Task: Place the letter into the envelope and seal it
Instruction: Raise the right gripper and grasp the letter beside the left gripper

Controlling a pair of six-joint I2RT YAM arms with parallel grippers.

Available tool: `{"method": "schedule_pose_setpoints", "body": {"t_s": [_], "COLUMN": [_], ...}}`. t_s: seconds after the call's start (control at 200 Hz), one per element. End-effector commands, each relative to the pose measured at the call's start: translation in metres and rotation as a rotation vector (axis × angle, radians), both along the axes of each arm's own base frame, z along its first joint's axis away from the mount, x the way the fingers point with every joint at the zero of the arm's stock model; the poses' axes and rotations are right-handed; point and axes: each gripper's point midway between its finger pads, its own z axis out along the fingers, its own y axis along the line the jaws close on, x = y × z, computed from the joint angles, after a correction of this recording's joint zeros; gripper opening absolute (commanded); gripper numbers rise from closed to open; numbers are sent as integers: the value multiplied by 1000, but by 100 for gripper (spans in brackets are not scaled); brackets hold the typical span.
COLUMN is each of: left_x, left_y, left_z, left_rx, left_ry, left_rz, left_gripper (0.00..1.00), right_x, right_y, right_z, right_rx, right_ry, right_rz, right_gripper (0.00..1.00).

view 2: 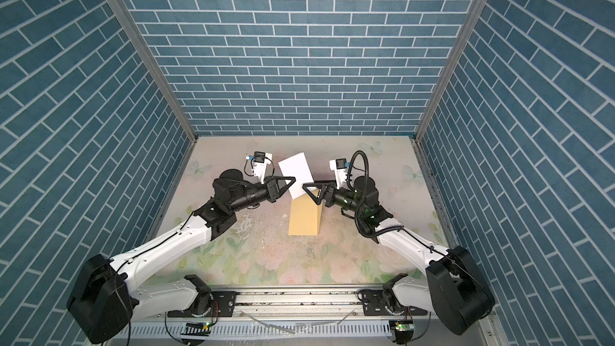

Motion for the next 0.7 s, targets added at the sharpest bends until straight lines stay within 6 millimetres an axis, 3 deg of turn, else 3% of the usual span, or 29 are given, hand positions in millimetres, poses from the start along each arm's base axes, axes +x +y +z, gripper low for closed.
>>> {"method": "schedule_pose_setpoints", "body": {"t_s": [0.0,0.43,0.565,0.695], "left_x": [-5,-2,3,10], "left_y": [0,-2,0,7], "left_z": [11,-3,-12,-36], "left_rx": [-42,-36,-12,74], "left_ry": [-29,-7,5,27], "left_rz": [-23,-26,-3,52], "left_gripper": [0,0,0,29], "right_x": [-4,-6,-5,3], "right_y": [7,7,5,0], "right_z": [30,36,33,13], "right_rx": [105,163,155,87], "right_ry": [-40,-61,-51,11], "right_rz": [64,73,56,-11], "right_gripper": [68,0,0,0]}}
